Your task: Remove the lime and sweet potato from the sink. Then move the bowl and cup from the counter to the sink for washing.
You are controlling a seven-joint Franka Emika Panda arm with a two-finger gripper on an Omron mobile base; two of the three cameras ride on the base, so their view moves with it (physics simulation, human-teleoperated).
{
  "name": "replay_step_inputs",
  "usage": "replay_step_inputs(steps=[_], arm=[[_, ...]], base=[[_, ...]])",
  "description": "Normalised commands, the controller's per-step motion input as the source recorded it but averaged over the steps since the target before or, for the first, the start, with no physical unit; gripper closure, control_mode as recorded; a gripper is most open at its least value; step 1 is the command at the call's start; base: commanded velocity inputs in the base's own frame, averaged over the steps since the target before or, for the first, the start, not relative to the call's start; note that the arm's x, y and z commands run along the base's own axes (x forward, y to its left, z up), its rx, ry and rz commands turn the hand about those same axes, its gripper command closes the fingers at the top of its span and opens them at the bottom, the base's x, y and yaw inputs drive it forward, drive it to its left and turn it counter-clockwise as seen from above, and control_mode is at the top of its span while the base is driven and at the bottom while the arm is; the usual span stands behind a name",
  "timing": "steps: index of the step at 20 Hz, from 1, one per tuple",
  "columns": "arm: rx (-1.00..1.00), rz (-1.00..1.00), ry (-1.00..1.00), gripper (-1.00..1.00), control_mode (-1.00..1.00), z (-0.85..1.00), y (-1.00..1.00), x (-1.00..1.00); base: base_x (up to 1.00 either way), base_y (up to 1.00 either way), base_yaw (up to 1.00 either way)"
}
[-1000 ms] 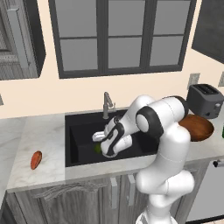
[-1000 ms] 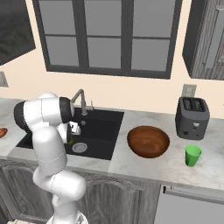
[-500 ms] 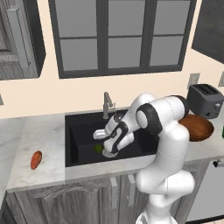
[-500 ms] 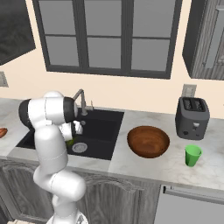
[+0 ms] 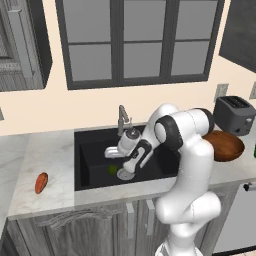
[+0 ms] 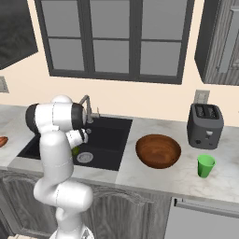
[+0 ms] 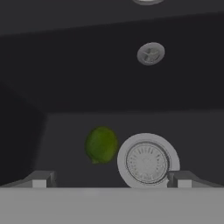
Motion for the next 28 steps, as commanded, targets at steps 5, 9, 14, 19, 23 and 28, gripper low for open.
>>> replay_step_inputs(steps=[5,9,14,19,23,28], arm=[[0.0,-0.06,0.03,-1.0,-1.0,-0.18,0.18,0.0],[0.0,-0.07,0.03,-1.0,-1.0,-0.2,0.18,0.0],[0.0,-0.07,0.03,-1.0,-1.0,-0.15,0.09,0.0],[0.0,-0.05,0.0,-1.0,-1.0,-0.08,0.02,0.0],[0.0,-0.04,0.0,-1.0,-1.0,-0.07,0.0,0.02],[0.0,-0.02,0.0,-1.0,-1.0,-0.09,0.01,0.04]], base=[[0.0,0.0,0.0],[0.0,0.0,0.0],[0.0,0.0,0.0],[0.0,0.0,0.0],[0.0,0.0,0.0],[0.0,0.0,0.0]])
